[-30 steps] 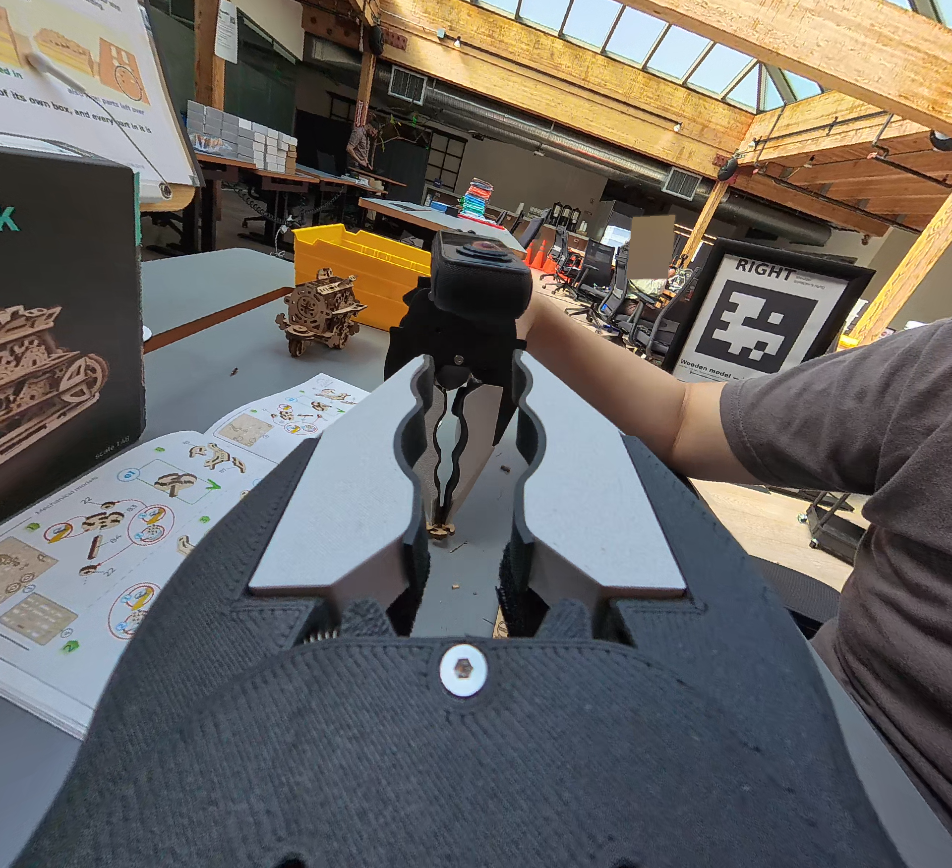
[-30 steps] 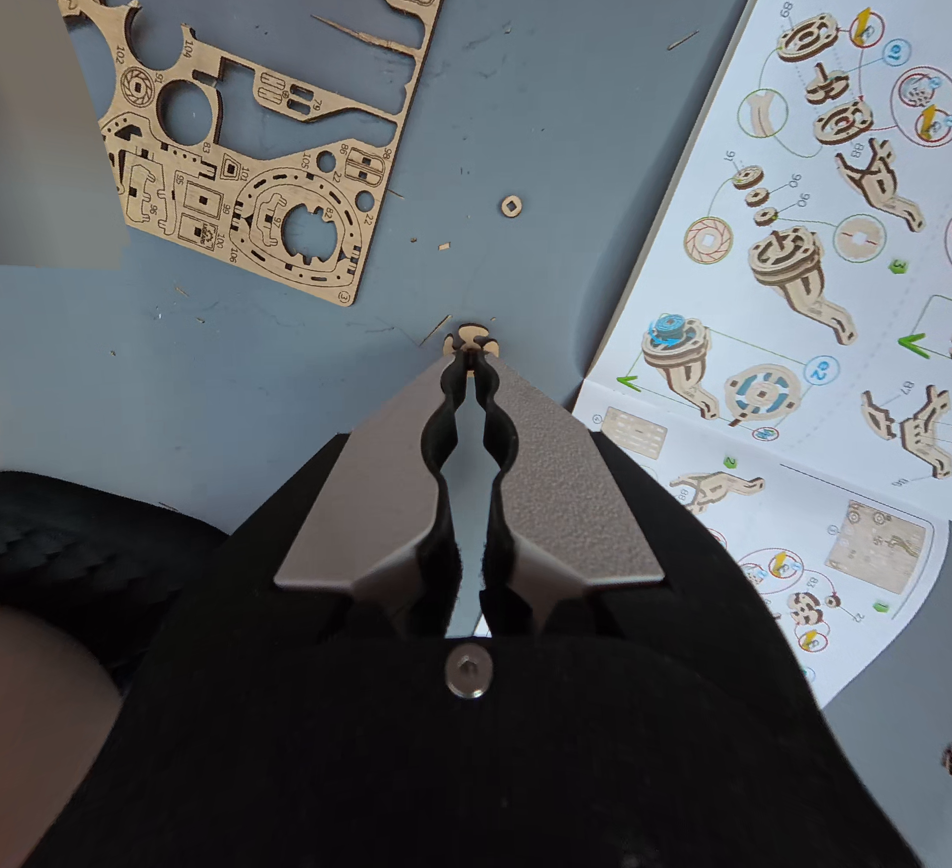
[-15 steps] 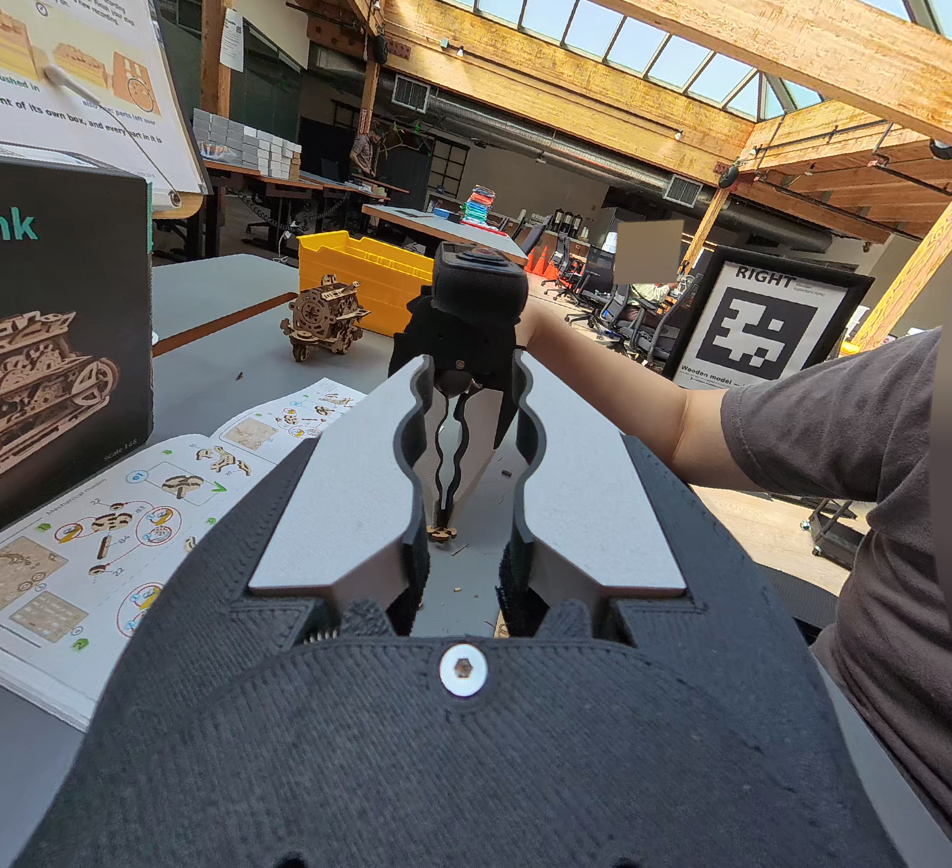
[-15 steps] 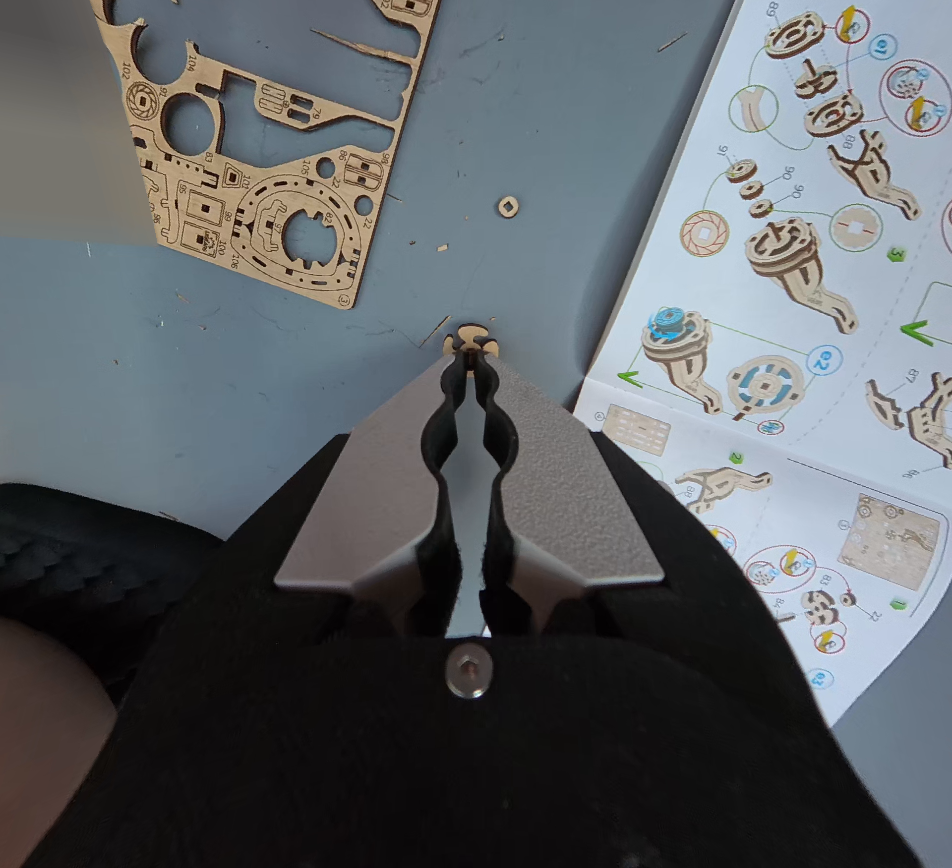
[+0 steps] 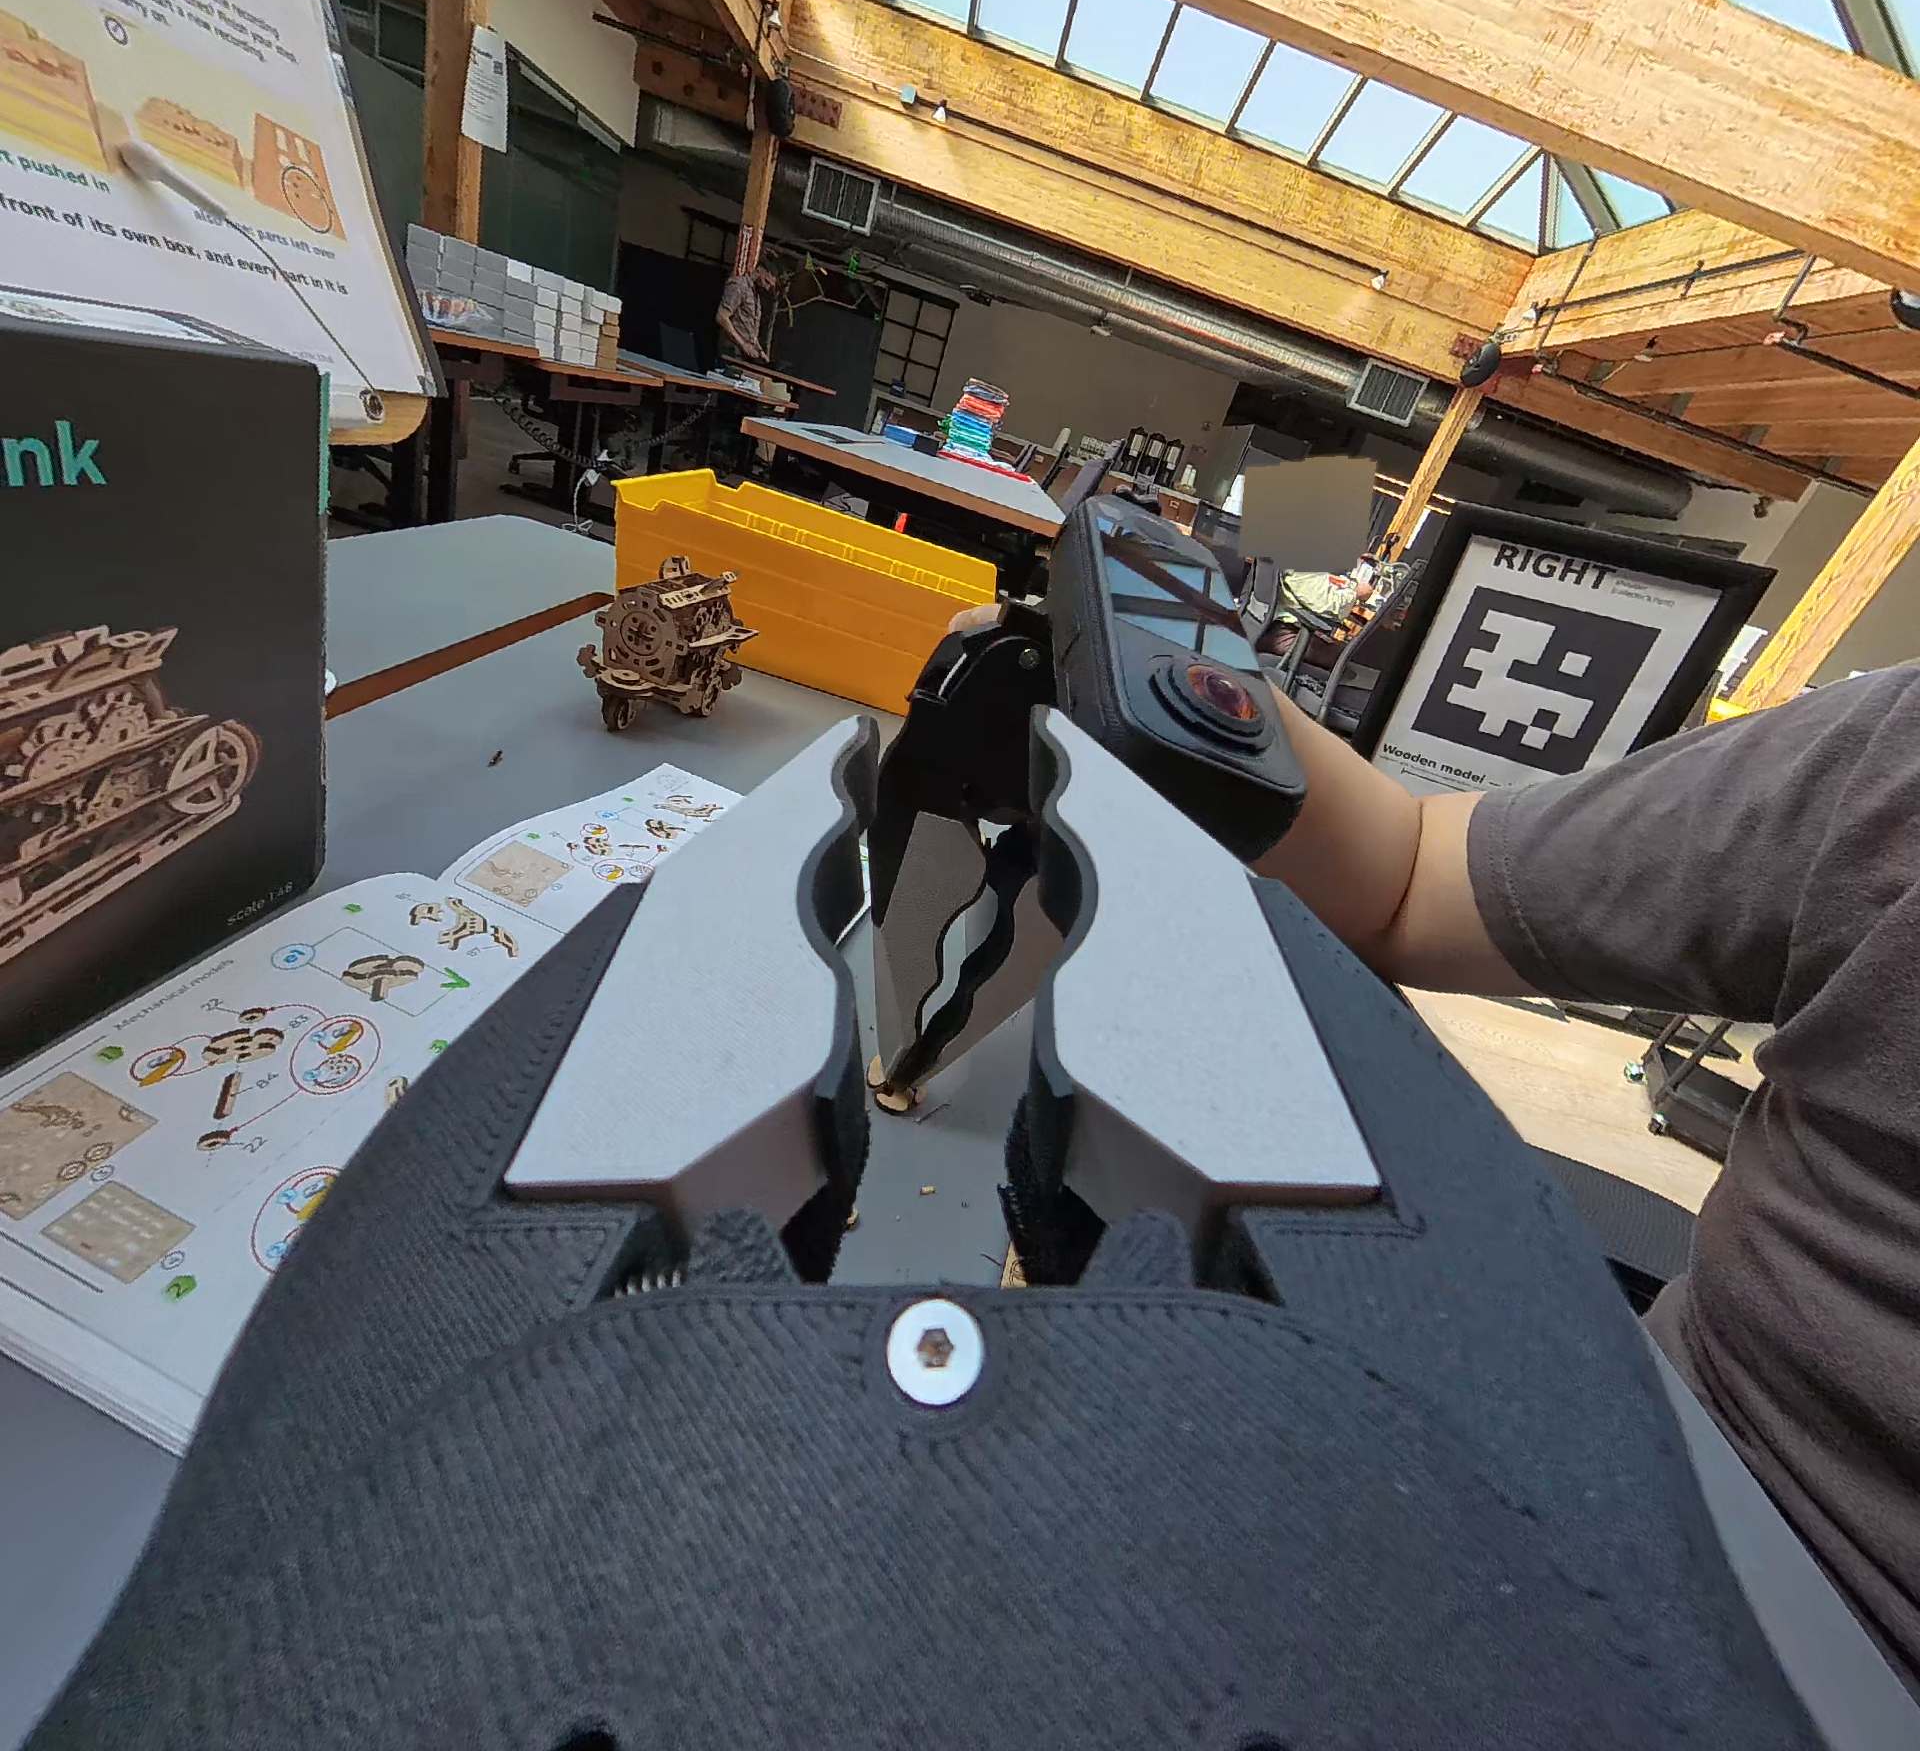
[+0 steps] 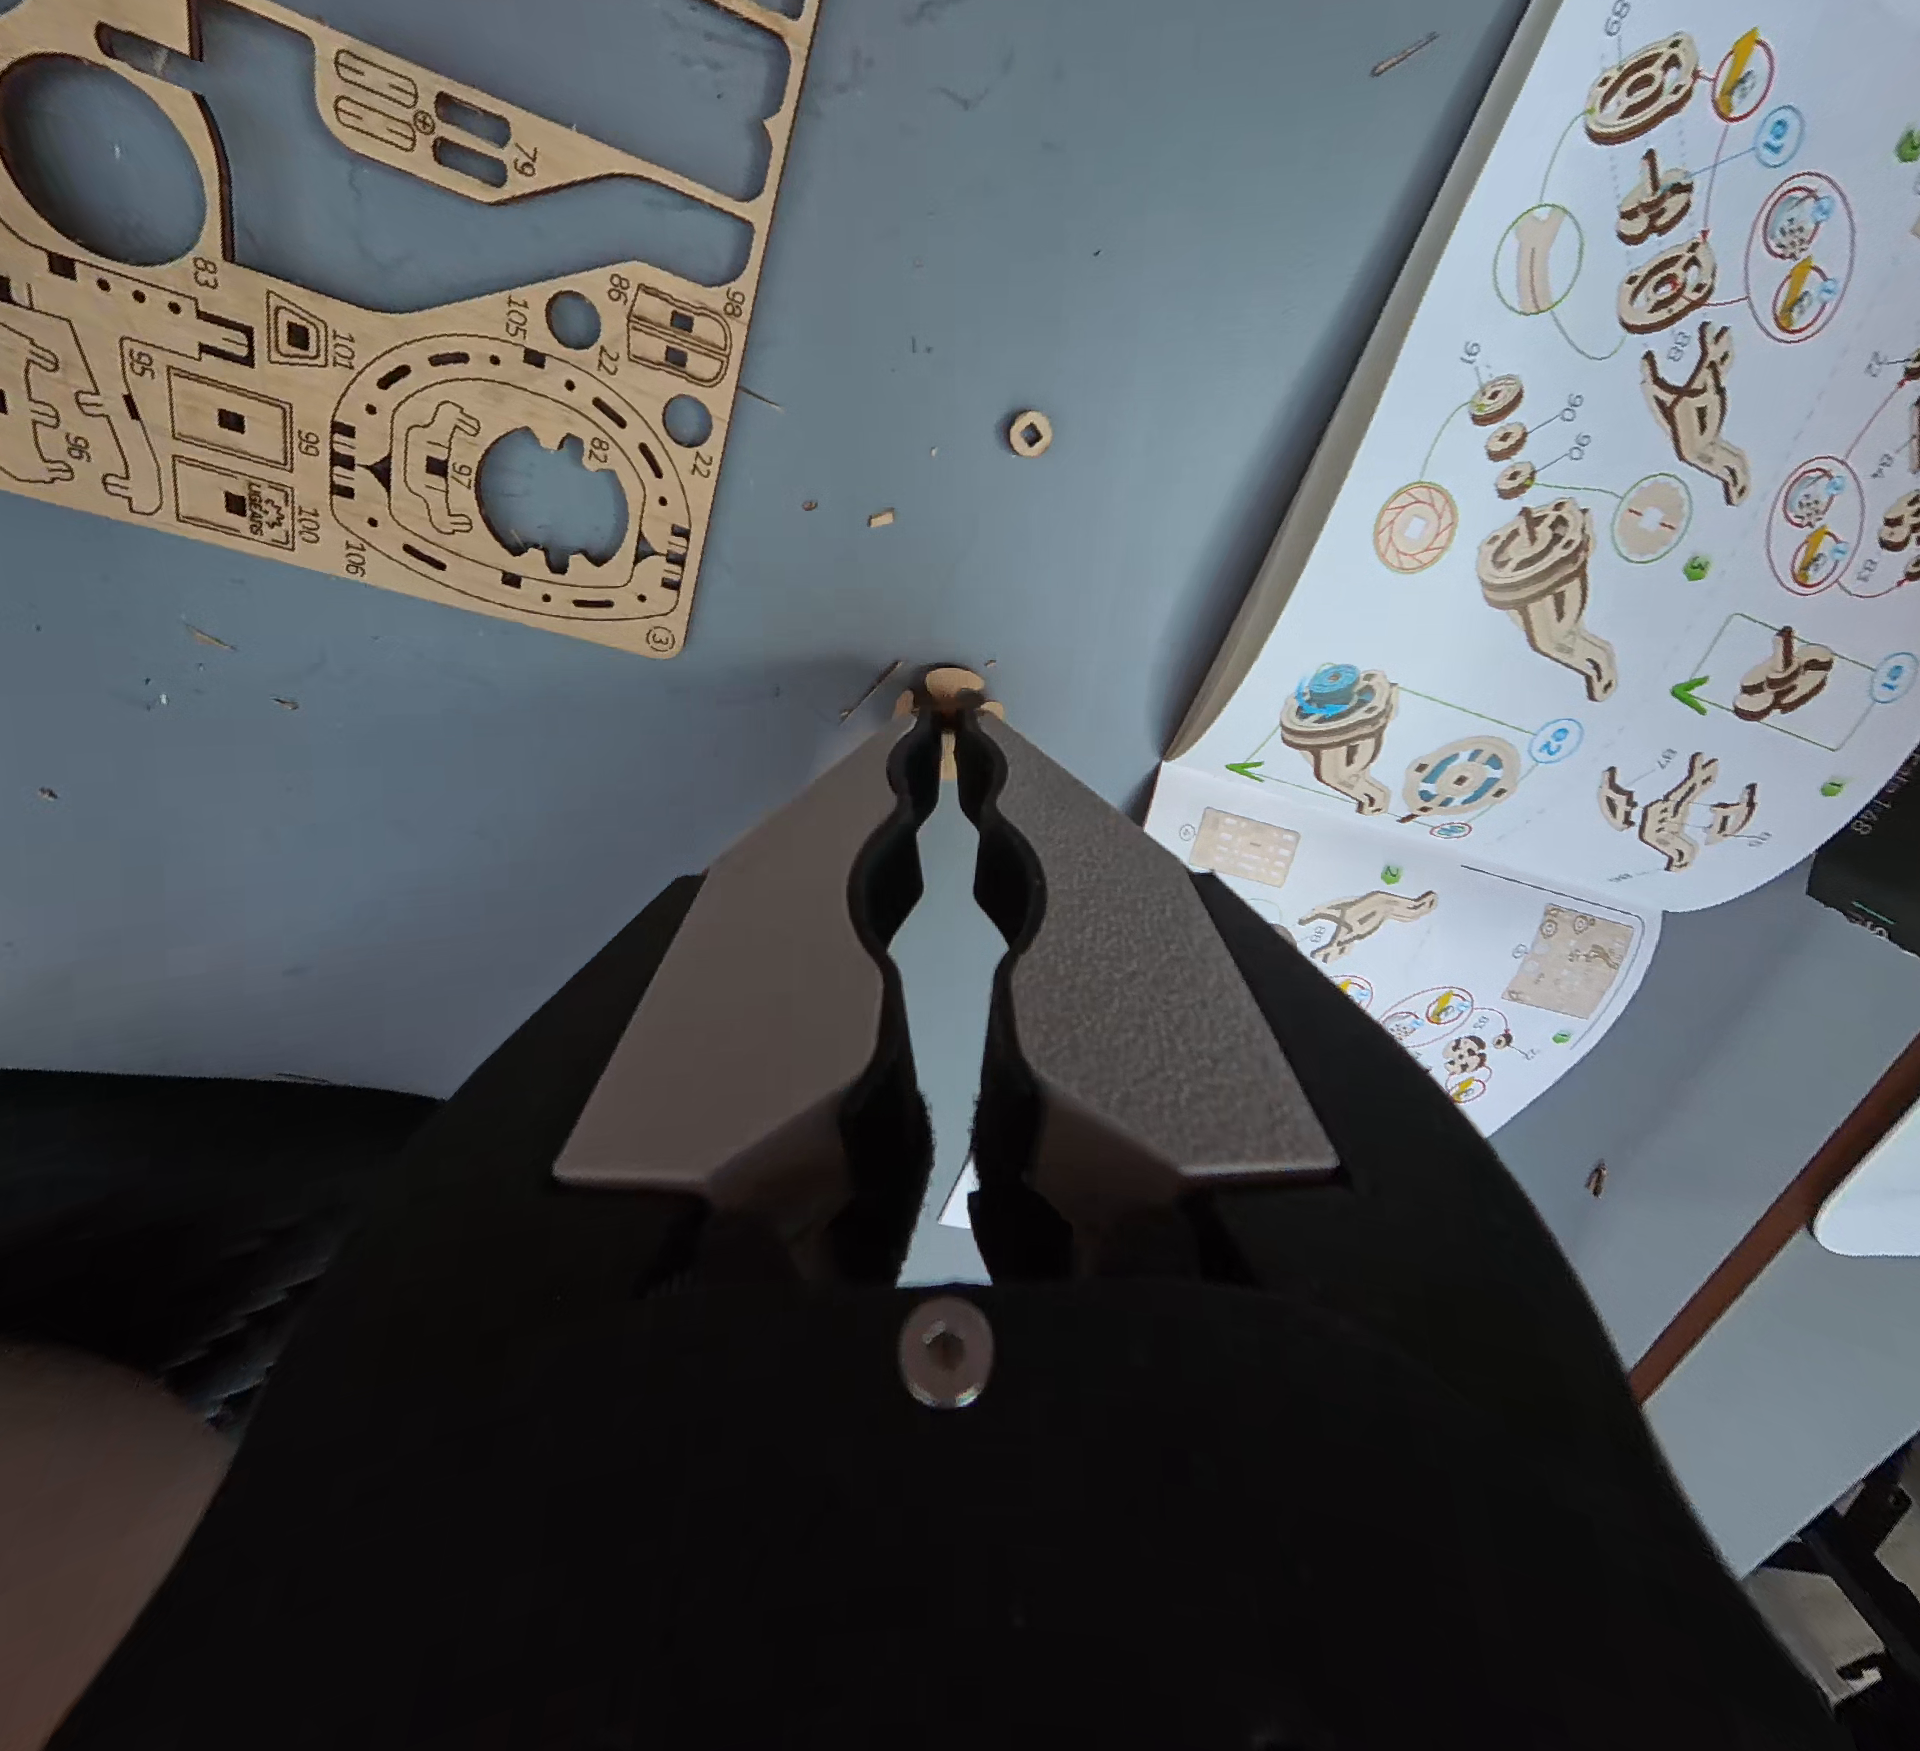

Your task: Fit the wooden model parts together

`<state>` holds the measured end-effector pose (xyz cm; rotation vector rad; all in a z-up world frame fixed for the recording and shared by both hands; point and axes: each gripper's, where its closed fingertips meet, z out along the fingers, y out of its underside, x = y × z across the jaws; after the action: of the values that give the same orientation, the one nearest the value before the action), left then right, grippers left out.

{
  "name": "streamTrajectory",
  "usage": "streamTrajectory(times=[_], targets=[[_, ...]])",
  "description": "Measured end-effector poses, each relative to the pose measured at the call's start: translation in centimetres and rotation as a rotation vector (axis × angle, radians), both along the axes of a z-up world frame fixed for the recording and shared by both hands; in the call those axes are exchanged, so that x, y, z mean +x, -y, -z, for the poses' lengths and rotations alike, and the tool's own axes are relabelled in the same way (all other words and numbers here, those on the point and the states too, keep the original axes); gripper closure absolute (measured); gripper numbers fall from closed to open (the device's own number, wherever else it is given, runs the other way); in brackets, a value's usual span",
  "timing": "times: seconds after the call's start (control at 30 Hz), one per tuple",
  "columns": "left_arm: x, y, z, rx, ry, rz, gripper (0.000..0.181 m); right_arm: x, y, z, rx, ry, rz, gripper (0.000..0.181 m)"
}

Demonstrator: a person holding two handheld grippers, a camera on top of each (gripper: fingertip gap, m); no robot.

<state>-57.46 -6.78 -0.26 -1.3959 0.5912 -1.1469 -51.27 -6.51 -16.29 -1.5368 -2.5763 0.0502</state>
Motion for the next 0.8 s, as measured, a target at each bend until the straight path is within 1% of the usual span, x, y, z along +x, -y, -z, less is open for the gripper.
streamTrajectory(times=[0.07,0.17,0.37,0.53,0.8], targets=[[-0.01,0.04,0.01,-0.003,0.005,0.005,0.153,0.18,-0.06,-0.02,0.008,0.015,-0.017,0.178],[-0.04,0.15,-0.13,0.0,0.007,0.007,0.153,0.2,-0.08,-0.08,-0.021,-0.018,-0.032,0.178],[-0.51,0.02,-0.44,-0.003,0.031,0.002,0.153,0.86,-0.81,-0.02,-0.06,-0.044,0.0,0.178],[-0.33,0.05,-0.27,-0.003,0.019,0.003,0.153,1.03,-0.89,0.04,-0.1,-0.075,0.015,0.178],[-0.4,-0.05,-0.22,-0.006,0.019,0.001,0.153,0.99,-0.87,0.0,-0.078,-0.078,-0.041,0.179]])
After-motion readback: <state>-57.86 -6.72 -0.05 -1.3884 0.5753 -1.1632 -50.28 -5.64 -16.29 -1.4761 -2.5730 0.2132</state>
